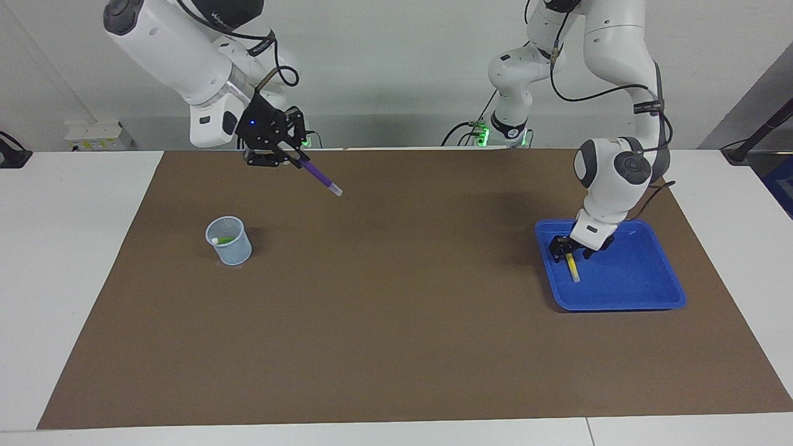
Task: Right arm passes pens to left for tray arrangement
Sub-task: 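Lift the purple pen from the cup with the right gripper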
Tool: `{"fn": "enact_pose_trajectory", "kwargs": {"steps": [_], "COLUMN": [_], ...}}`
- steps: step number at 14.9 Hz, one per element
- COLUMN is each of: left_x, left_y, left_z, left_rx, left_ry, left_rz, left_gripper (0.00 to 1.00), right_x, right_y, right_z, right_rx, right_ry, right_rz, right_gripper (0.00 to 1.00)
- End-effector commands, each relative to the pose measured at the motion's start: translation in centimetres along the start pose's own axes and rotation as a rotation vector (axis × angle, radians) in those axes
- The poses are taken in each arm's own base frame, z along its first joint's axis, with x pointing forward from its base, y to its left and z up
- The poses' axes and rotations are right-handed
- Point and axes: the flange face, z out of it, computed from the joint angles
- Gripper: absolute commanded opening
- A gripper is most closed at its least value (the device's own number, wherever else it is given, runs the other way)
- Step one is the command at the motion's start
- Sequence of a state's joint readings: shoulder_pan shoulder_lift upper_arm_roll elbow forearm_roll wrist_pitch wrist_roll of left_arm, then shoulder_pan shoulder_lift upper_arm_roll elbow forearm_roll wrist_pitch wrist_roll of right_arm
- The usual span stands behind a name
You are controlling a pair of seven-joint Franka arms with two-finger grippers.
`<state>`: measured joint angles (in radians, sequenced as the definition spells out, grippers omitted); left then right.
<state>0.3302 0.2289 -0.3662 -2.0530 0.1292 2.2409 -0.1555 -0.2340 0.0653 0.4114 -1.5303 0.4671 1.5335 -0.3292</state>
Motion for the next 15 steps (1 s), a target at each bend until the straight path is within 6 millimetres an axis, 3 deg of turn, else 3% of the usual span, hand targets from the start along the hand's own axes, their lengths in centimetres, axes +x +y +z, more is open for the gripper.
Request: {"fn": "enact_pose_trajectory", "kwargs": {"steps": [1,5,8,11,15], "left_x": [1.6,1.2,-0.9,-3.1,-5.9], "left_y": [0.5,0.8,2.0,3.9,5.2], "left_z": [-4.7,-10.6,-14.8,-19.1,-23.8], "left_rx": [-0.021,-0.08,-0.141,-0.202,-0.252], "left_ry": [-0.085,-0.143,-0.17,-0.18,-0.192], "left_rz": [-0.037,-0.141,-0.349,-0.55,-0.797], "left_gripper": [1.0,1.0,1.0,1.0,1.0], "right_x": [0.7,2.5,1.1,-0.2,-0.5], "right_y": [-0.1,-5.4,-9.4,-11.9,-13.5], "right_z": [-0.9,1.7,6.3,9.8,10.9], "right_rx": [0.083,0.138,0.108,0.085,0.082], "right_ry": [0.076,0.146,0.138,0.148,0.136], "right_rz": [0.101,0.26,0.33,0.345,0.323], "right_gripper": [0.0,0.0,0.0,0.0,0.0]}}
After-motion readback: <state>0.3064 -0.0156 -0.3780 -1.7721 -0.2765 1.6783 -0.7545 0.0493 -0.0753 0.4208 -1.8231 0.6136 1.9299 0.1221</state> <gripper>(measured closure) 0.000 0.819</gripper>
